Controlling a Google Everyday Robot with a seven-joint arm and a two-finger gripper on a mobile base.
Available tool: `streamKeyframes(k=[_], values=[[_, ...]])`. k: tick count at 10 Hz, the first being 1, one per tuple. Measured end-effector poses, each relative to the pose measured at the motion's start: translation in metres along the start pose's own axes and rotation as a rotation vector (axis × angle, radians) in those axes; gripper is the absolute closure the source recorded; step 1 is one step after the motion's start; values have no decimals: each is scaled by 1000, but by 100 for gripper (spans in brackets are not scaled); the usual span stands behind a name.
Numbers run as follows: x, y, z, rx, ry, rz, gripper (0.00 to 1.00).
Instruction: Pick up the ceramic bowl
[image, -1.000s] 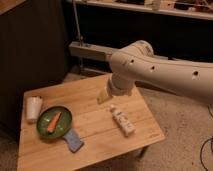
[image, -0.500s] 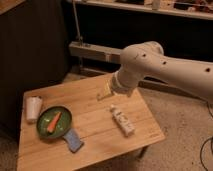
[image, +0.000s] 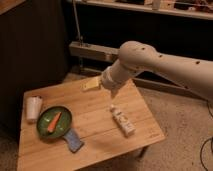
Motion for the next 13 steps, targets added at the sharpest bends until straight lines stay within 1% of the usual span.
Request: streamKeyframes(k=[1,2,3,4,5,8,9,11,13], values=[[0,6,14,8,28,16,20],[-3,9,26,8,50,29,20],[-6,14,40,-4,75,39,20],[-9,22,55,-27,101,46,20],[-12,28,66,-48,118,45,20],[-15,54,98,-98,150,9,20],[-16,59,108,-105,154,2,20],[-14,75,132,-121,156,-29,20],[-12,70,146,-112,113,-34,20]])
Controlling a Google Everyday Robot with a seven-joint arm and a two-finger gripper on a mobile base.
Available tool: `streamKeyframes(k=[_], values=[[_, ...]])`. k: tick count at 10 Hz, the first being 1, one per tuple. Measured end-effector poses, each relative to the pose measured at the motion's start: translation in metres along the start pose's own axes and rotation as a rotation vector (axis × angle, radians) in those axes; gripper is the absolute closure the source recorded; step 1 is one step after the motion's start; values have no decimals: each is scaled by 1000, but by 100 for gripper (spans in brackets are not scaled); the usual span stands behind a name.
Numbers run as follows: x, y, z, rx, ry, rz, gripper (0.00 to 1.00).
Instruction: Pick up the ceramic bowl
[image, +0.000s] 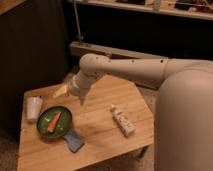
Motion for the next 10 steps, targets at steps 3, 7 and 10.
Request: streamKeyframes(k=[3,7,10], values=[[0,-4,16,2,-35,-3,20],[-1,-15,39,24,-13,-8,20],[4,-23,66,39,14,-19,20]])
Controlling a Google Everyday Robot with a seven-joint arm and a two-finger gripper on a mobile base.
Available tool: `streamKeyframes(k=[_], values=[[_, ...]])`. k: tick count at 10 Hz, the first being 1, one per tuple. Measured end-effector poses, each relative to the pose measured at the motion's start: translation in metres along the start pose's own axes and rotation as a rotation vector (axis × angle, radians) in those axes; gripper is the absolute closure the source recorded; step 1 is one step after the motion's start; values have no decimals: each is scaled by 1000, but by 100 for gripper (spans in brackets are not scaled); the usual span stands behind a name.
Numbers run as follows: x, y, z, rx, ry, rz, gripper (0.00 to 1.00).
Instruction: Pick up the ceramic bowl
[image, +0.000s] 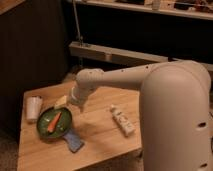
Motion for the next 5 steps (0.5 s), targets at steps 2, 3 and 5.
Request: streamKeyframes(k=[2,3,5], values=[[6,-2,8,1,13,-4,20],[10,0,13,-3,23,-12,20],[18,3,19,-13,36,-24,20]])
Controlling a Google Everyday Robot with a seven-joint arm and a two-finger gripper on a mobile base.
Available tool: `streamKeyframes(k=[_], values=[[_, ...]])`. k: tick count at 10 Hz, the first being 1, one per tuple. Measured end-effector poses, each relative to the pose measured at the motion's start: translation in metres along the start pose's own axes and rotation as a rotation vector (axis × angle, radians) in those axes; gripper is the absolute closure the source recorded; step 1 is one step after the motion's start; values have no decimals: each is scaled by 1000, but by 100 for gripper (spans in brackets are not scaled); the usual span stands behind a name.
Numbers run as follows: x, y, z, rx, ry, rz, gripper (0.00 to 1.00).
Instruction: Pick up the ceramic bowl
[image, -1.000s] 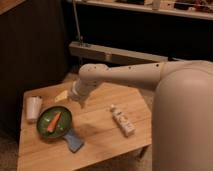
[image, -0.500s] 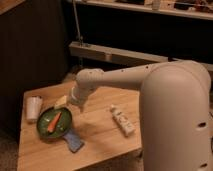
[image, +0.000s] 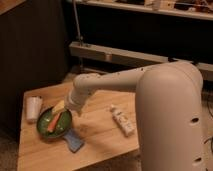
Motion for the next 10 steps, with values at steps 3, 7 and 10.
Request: streamKeyframes(k=[3,7,10], values=[[11,2,10,15,18,-33,20],[17,-1,28,74,51,-33,44],[10,-11,33,119,55,-5,45]])
